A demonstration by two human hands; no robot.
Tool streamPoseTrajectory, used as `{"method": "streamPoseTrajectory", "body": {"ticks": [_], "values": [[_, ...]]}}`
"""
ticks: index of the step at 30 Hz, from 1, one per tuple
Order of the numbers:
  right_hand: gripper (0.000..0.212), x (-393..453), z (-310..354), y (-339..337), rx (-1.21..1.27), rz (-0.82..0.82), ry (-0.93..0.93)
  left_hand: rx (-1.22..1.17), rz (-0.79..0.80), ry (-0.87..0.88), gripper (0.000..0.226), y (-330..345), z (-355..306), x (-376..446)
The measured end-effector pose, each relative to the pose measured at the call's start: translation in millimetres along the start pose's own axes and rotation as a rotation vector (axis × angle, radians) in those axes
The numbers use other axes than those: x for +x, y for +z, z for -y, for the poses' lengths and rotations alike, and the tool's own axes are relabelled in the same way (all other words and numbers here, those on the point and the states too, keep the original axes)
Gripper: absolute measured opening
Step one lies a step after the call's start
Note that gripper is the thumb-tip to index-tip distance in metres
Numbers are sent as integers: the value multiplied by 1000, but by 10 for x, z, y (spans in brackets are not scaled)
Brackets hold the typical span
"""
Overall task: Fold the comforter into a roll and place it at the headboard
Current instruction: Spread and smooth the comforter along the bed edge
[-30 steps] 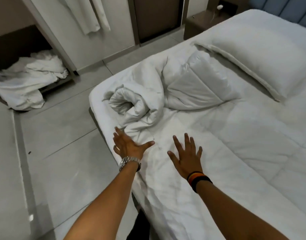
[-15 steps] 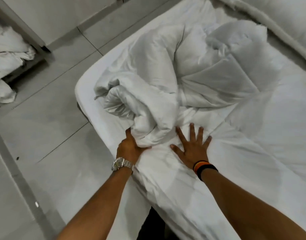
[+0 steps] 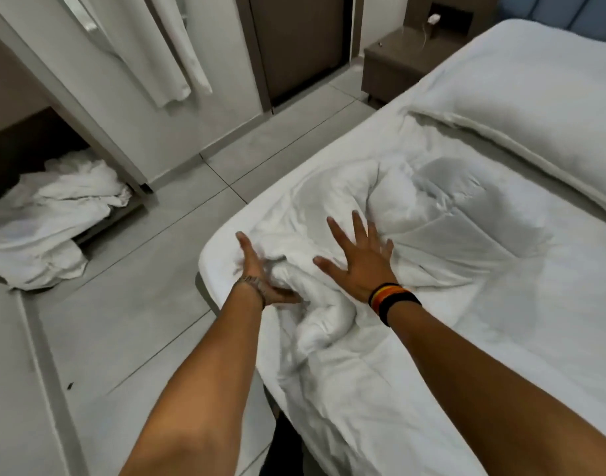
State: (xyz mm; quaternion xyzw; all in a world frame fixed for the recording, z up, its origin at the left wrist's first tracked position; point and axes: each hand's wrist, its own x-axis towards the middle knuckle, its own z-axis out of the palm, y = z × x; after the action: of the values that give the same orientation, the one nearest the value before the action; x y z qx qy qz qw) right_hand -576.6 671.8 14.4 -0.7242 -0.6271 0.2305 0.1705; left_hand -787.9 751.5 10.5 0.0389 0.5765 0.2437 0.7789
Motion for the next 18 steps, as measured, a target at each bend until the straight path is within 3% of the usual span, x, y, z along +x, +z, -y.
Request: {"method": "streamPoseTrajectory", "body": {"ticks": [3,6,9,11,14,16,18], "values": [[92,115,-122,512,-44,127,90,86,33,-28,116,289,-338,457],[94,195,-69,914,-62,132,177,303,-183,147,84,402,-601,931],[98,599,286,1017,-37,135,232,164,-352,472,94,225,-1043,1004],[104,985,634,1000,-27,77,227,62,-328,793,92,54,-1633,882],[110,1604,1212,1037,25,-11,199,243,-268,1183,87,-263,-2697,699],[112,1889,1506,1131,52,-47,134,259,-265,1231,87,-493,-3085,534],[111,2018,1634,1269,79,19,85,302,-341,1207,85,-759,-3110,467]]}}
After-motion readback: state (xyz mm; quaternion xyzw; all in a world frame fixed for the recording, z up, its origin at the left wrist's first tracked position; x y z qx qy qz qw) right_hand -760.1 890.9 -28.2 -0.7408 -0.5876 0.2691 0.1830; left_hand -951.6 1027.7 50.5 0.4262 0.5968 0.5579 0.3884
